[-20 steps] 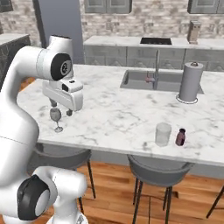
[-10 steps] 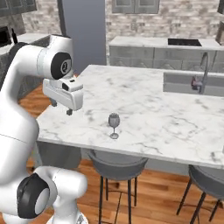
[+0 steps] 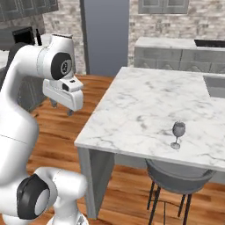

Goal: There is a wine glass and glass cup on the dining counter. Place the wine bottle next to the wine glass and the juice bottle next to the glass cup.

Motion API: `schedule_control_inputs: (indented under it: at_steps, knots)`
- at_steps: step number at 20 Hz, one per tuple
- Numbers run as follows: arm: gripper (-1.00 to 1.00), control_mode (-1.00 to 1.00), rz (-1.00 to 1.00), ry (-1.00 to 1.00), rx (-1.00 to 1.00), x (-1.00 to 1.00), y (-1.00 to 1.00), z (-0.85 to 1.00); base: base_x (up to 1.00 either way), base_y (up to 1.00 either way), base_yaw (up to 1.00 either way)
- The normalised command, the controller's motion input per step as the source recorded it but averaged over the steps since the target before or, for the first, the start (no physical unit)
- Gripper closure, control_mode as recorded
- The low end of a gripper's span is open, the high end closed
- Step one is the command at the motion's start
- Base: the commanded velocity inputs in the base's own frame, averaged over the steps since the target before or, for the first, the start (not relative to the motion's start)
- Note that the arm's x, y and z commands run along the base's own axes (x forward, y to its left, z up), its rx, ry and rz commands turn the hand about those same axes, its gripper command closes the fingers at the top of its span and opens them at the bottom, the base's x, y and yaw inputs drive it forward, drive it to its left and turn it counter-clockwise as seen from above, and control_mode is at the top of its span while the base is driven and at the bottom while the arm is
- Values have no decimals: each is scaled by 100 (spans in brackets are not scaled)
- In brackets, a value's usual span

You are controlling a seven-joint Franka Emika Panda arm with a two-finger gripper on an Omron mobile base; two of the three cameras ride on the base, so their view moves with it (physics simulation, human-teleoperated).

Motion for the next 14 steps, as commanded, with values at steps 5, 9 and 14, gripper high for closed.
schedule_control_inputs:
  at_steps: [5, 9, 14]
  knots:
    - [-100, 100, 0, 0, 0, 0, 0, 0, -2, 100, 2]
    - [-100, 100, 0, 0, 0, 0, 0, 0, 1, 99, 0]
    - [-100, 100, 0, 0, 0, 0, 0, 0, 32, 64, 0]
